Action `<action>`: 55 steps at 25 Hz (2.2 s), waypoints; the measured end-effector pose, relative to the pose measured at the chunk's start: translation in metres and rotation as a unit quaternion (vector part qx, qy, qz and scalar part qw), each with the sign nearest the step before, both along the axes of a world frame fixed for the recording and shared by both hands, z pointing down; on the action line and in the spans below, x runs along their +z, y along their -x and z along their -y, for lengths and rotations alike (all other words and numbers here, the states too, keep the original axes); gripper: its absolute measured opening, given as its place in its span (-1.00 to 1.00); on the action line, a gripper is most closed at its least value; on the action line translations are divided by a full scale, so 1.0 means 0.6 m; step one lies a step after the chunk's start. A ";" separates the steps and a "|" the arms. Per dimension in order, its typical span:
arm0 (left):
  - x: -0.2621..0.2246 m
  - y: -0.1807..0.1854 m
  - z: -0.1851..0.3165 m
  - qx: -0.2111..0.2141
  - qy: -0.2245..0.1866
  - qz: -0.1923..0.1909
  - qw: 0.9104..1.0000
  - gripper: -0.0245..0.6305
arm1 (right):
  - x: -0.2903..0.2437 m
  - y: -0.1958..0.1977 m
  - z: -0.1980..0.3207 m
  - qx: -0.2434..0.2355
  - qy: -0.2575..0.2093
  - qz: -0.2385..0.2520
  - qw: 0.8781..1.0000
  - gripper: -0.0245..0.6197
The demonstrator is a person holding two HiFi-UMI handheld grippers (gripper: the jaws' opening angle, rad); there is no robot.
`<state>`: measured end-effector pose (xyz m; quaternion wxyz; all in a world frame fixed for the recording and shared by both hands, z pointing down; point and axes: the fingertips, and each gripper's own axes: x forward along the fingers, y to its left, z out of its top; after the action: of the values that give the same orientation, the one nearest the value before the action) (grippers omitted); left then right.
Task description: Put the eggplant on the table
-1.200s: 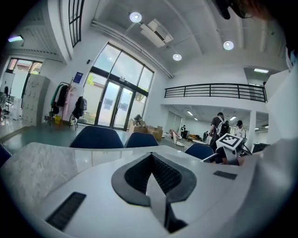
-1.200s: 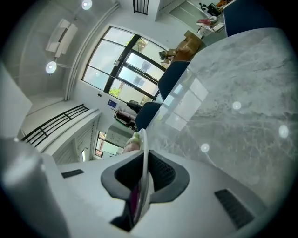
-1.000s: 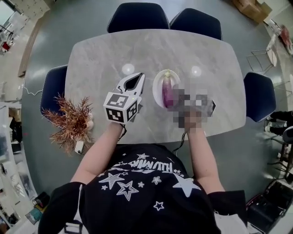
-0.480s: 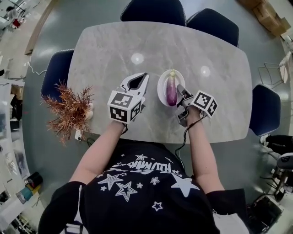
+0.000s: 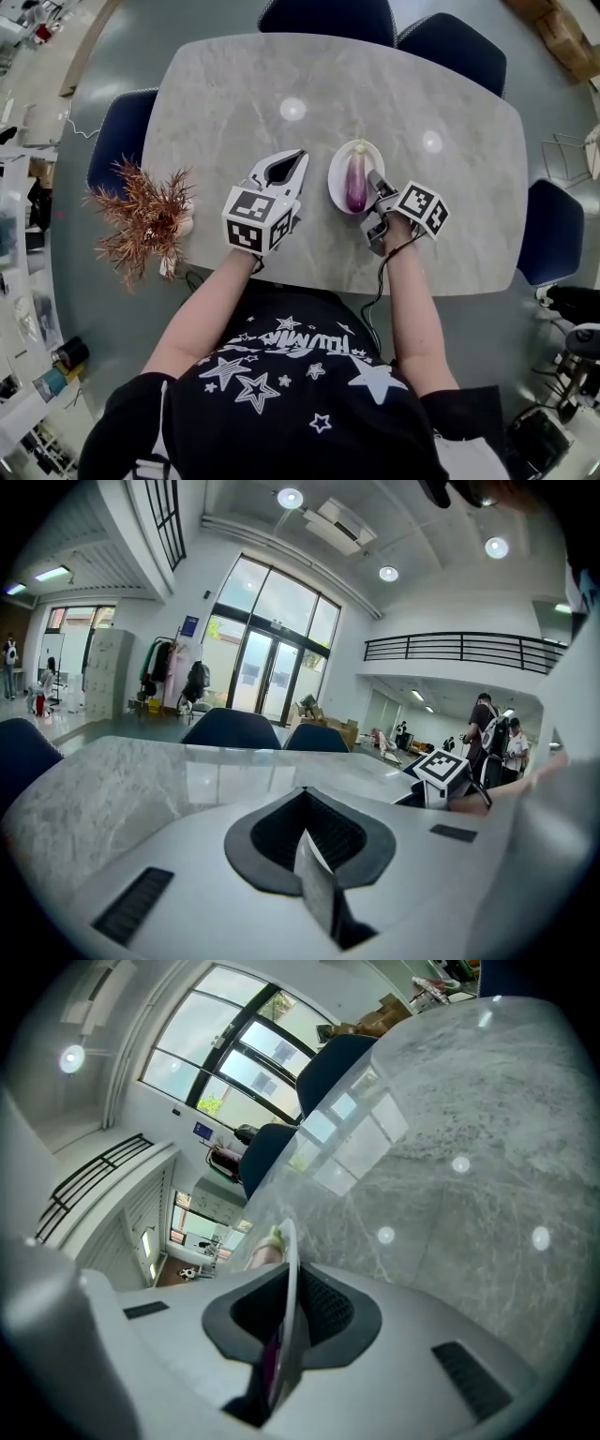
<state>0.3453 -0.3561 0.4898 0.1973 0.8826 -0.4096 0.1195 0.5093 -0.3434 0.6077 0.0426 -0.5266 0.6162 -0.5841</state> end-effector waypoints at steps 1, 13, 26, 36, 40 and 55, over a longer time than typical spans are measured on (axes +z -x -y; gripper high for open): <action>0.001 -0.001 0.000 0.001 0.000 0.001 1.000 -0.91 | 0.003 -0.001 0.000 -0.002 0.004 -0.007 1.000 -0.83; 0.003 -0.010 -0.001 0.009 0.006 0.005 1.000 -0.90 | 0.018 -0.012 -0.002 -0.006 0.022 -0.047 0.999 -0.82; 0.004 -0.006 -0.019 0.013 0.008 0.003 1.000 -0.90 | 0.028 -0.014 -0.015 -0.017 0.033 -0.077 0.996 -0.77; -0.005 0.002 -0.035 0.012 0.001 0.006 1.000 -0.90 | 0.031 -0.030 -0.033 -0.027 0.033 -0.148 0.988 -0.72; -0.009 0.016 -0.039 0.008 -0.003 0.007 1.000 -0.90 | 0.027 -0.049 -0.042 -0.007 0.027 -0.154 0.988 -0.72; -0.016 0.015 -0.062 0.081 -0.014 -0.011 0.997 -0.90 | -0.066 -0.036 -0.087 0.070 -0.054 -0.123 0.988 -0.73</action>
<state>0.3363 -0.3187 0.4804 0.1787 0.9167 -0.3366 0.1198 0.5311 -0.2912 0.5684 0.0361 -0.6332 0.6089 -0.4766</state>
